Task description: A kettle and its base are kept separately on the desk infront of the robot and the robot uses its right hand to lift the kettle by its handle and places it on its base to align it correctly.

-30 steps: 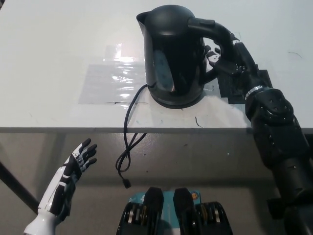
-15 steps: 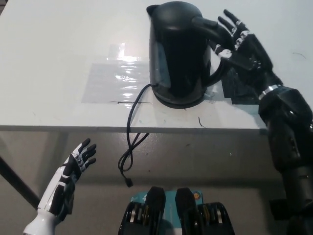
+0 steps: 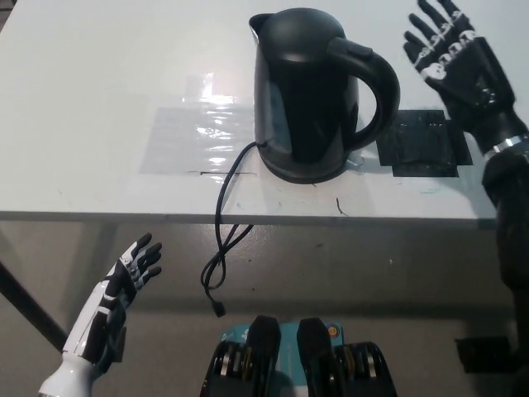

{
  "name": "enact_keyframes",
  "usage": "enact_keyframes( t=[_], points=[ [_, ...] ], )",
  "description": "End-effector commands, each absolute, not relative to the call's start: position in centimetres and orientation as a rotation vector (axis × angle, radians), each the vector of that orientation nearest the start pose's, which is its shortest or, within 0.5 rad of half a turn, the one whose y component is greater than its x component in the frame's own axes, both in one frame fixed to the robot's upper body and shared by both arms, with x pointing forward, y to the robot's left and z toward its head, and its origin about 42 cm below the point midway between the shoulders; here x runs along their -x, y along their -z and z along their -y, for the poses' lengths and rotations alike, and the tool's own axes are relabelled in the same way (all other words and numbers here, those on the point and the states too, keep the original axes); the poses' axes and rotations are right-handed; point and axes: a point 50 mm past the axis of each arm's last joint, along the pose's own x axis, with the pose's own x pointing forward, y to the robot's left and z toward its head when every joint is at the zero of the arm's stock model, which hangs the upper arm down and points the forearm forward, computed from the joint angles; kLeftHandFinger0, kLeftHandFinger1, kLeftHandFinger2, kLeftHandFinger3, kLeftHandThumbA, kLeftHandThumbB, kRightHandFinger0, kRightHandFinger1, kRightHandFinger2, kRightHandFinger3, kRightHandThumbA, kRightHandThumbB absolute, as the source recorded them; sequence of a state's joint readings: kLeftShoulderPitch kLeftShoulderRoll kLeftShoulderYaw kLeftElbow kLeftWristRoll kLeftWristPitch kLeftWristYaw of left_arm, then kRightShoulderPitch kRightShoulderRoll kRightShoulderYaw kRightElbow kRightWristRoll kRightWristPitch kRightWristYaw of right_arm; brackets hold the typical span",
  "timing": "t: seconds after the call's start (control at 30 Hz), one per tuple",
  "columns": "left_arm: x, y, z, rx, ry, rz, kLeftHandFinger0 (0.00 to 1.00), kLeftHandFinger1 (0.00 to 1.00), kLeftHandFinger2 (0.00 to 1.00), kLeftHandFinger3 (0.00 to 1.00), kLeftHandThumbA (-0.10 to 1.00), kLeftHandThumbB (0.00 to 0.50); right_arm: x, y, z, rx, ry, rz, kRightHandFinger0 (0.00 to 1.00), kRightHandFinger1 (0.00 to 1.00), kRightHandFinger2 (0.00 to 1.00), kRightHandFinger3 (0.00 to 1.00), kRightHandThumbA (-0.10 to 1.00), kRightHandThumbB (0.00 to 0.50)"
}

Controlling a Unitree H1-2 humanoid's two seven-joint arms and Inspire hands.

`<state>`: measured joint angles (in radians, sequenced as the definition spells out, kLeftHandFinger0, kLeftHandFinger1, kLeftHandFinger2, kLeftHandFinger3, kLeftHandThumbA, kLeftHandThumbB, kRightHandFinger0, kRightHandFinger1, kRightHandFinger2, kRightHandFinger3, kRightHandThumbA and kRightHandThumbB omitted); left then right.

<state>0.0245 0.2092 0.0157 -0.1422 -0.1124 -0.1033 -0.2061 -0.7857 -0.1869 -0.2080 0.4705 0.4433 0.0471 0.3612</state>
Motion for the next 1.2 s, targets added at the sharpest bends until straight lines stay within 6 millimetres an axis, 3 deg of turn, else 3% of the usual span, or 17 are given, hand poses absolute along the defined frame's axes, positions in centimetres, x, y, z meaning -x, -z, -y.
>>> enact_keyframes(
  t=[0.0, 0.1, 0.13, 0.17, 0.23, 0.27, 0.3, 0.33, 0.4, 0.43, 0.57, 0.73, 0.87, 0.9, 0.93, 1.0, 1.17],
  points=[
    [-27.7, -15.2, -27.1, -0.121, 0.207, 0.269, 1.0, 1.0, 1.0, 1.0, 1.0, 0.0, -49.2, -32.2, 26.2, -0.258, -0.351, 0.514, 1.0, 1.0, 1.0, 1.0, 0.59, 0.5],
    [-27.7, -15.3, -26.9, -0.115, 0.205, 0.265, 1.0, 1.0, 1.0, 1.0, 1.0, 0.0, -47.6, -33.7, 26.7, -0.235, -0.326, 0.59, 1.0, 1.0, 1.0, 1.0, 0.59, 0.5],
    [-27.8, -15.3, -26.9, -0.115, 0.204, 0.263, 1.0, 1.0, 1.0, 1.0, 1.0, 0.004, -47.0, -34.2, 26.7, -0.217, -0.32, 0.619, 1.0, 1.0, 1.0, 1.0, 0.64, 0.5],
    [-27.7, -15.4, -27.0, -0.117, 0.201, 0.259, 1.0, 1.0, 1.0, 1.0, 1.0, 0.008, -44.7, -35.7, 26.5, -0.154, -0.277, 0.701, 1.0, 1.0, 1.0, 1.0, 0.74, 0.5],
    [-27.9, -15.6, -27.1, -0.122, 0.202, 0.265, 1.0, 1.0, 1.0, 1.0, 1.0, 0.001, -42.3, -36.9, 26.4, -0.125, -0.25, 0.761, 1.0, 1.0, 1.0, 1.0, 0.85, 0.5],
    [-27.9, -15.6, -27.1, -0.124, 0.203, 0.267, 1.0, 1.0, 1.0, 1.0, 1.0, 0.001, -41.8, -37.1, 26.4, -0.117, -0.245, 0.771, 1.0, 1.0, 1.0, 1.0, 0.85, 0.5],
    [-28.1, -15.7, -27.2, -0.133, 0.206, 0.276, 1.0, 1.0, 1.0, 1.0, 1.0, 0.0, -39.7, -37.7, 26.3, -0.068, -0.228, 0.819, 1.0, 1.0, 1.0, 1.0, 1.0, 0.496],
    [-28.3, -15.7, -27.3, -0.132, 0.206, 0.28, 1.0, 1.0, 1.0, 1.0, 1.0, 0.006, -36.9, -38.1, 26.2, -0.013, -0.203, 0.869, 1.0, 1.0, 1.0, 1.0, 1.0, 0.5],
    [-28.3, -15.9, -27.4, -0.126, 0.2, 0.279, 1.0, 1.0, 1.0, 1.0, 1.0, 0.008, -34.3, -37.9, 26.1, 0.04, -0.2, 0.912, 1.0, 1.0, 1.0, 1.0, 1.0, 0.5],
    [-28.2, -15.8, -27.5, -0.126, 0.196, 0.281, 1.0, 1.0, 1.0, 1.0, 1.0, 0.011, -32.6, -37.0, 26.4, 0.072, -0.199, 0.916, 1.0, 1.0, 1.0, 1.0, 1.0, 0.5],
    [-28.1, -15.7, -27.4, -0.121, 0.192, 0.282, 1.0, 1.0, 1.0, 1.0, 1.0, 0.026, -29.6, -34.7, 27.1, 0.145, -0.195, 0.897, 1.0, 1.0, 1.0, 1.0, 1.0, 0.5],
    [-28.1, -15.3, -27.0, -0.085, 0.176, 0.283, 1.0, 1.0, 1.0, 1.0, 1.0, 0.004, -26.6, -29.9, 28.0, 0.208, -0.157, 0.818, 1.0, 1.0, 1.0, 1.0, 1.0, 0.412],
    [-27.7, -14.9, -27.1, -0.083, 0.163, 0.275, 1.0, 1.0, 1.0, 1.0, 1.0, 0.06, -25.5, -24.9, 28.8, 0.19, -0.126, 0.692, 1.0, 1.0, 1.0, 1.0, 1.0, 0.344],
    [-27.6, -14.9, -27.1, -0.082, 0.162, 0.272, 1.0, 1.0, 1.0, 1.0, 1.0, 0.06, -25.4, -24.5, 28.9, 0.192, -0.124, 0.682, 1.0, 1.0, 1.0, 1.0, 1.0, 0.343],
    [-27.3, -14.7, -27.3, -0.077, 0.153, 0.273, 1.0, 1.0, 1.0, 1.0, 1.0, 0.055, -25.1, -22.5, 29.1, 0.162, -0.111, 0.614, 1.0, 1.0, 1.0, 1.0, 1.0, 0.344],
    [-27.2, -14.6, -27.4, -0.072, 0.149, 0.275, 1.0, 1.0, 1.0, 1.0, 1.0, 0.048, -25.2, -20.6, 29.0, 0.137, -0.095, 0.557, 1.0, 1.0, 1.0, 1.0, 1.0, 0.374],
    [-26.4, -14.1, -27.3, -0.079, 0.147, 0.259, 1.0, 1.0, 1.0, 1.0, 1.0, 0.059, -24.8, -16.7, 28.7, 0.134, -0.075, 0.453, 1.0, 1.0, 1.0, 1.0, 1.0, 0.316]
  ],
)
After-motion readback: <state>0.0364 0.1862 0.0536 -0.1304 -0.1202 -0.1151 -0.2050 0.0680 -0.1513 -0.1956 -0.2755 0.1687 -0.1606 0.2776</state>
